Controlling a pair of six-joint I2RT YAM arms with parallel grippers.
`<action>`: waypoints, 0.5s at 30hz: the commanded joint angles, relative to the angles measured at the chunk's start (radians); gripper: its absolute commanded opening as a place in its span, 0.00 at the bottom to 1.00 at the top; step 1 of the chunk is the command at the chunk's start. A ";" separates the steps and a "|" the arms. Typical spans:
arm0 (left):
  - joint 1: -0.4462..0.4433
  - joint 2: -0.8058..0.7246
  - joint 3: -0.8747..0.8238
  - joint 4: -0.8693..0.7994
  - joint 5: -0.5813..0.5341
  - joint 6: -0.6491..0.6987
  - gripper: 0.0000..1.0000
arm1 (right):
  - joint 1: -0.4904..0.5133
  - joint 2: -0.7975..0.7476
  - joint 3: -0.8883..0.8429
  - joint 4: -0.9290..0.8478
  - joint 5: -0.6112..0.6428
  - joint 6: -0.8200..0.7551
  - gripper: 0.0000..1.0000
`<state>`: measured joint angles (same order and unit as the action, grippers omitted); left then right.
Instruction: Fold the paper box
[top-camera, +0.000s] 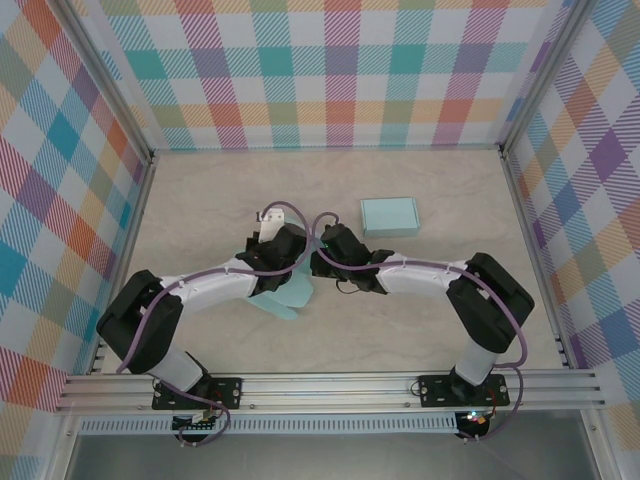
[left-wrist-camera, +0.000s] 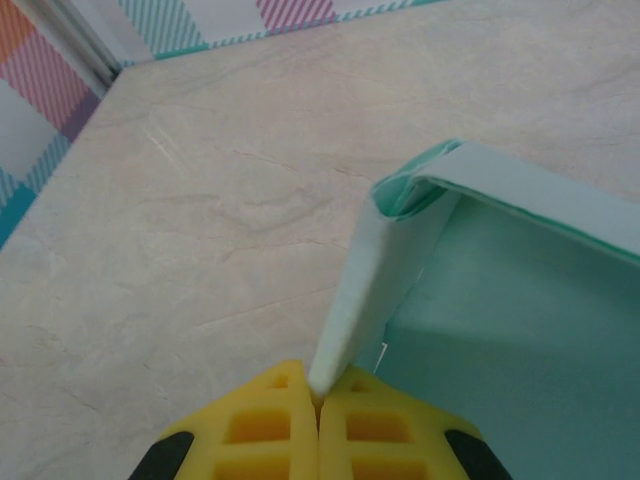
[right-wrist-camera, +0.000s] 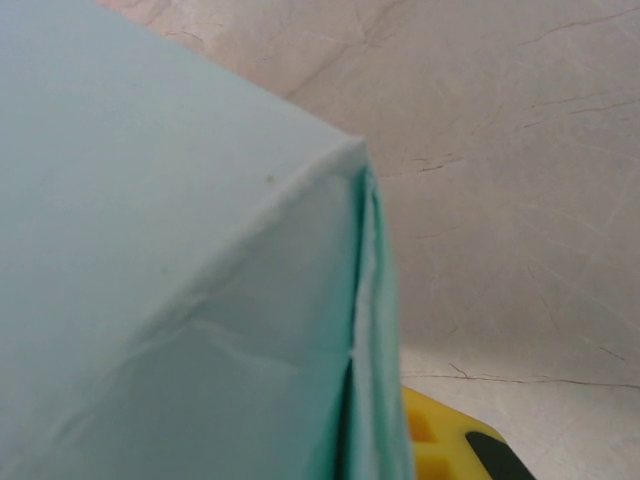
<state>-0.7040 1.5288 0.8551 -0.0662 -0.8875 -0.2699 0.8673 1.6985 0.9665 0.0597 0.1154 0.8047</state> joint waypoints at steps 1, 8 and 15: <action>0.073 -0.083 -0.051 0.049 0.051 -0.061 0.03 | 0.024 -0.010 0.025 -0.086 -0.085 -0.016 0.00; 0.039 -0.215 -0.117 0.007 0.250 -0.102 0.33 | 0.003 0.008 0.094 -0.271 -0.048 -0.093 0.00; -0.013 -0.345 -0.139 -0.035 0.494 -0.212 0.68 | -0.042 0.039 0.159 -0.483 -0.094 -0.180 0.00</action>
<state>-0.6960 1.2320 0.7223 -0.1005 -0.5209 -0.4068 0.8391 1.7161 1.0962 -0.2684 0.0681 0.6968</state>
